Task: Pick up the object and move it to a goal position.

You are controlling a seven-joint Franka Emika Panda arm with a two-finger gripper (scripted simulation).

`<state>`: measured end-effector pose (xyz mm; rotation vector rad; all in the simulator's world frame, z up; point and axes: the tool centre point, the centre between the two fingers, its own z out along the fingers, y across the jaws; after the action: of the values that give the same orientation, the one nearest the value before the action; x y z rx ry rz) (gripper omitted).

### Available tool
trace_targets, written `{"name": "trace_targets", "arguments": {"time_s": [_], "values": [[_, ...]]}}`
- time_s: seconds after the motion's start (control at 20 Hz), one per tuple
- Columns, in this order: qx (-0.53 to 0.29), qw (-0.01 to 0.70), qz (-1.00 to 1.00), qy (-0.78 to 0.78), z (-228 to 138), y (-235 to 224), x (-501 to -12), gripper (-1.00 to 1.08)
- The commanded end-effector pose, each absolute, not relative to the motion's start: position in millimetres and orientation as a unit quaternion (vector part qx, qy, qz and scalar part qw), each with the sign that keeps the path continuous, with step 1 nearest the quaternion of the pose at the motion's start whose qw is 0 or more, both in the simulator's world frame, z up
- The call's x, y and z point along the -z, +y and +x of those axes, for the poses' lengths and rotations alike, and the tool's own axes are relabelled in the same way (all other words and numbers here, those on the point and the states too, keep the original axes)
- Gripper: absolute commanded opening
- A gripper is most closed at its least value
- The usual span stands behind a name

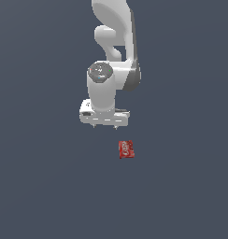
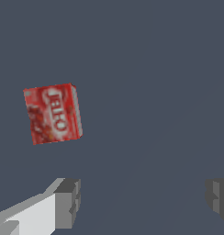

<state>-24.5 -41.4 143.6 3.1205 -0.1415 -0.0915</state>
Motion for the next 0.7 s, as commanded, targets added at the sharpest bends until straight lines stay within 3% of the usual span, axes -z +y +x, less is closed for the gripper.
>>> {"name": "trace_targets", "arguments": {"time_s": [0.0, 0.65], "values": [[0.029, 0.008, 0.999, -0.045, -24.5, -41.5, -143.6, 1.00], [0.035, 0.022, 0.999, -0.029, -22.8, -48.1, -139.5, 1.00]]}}
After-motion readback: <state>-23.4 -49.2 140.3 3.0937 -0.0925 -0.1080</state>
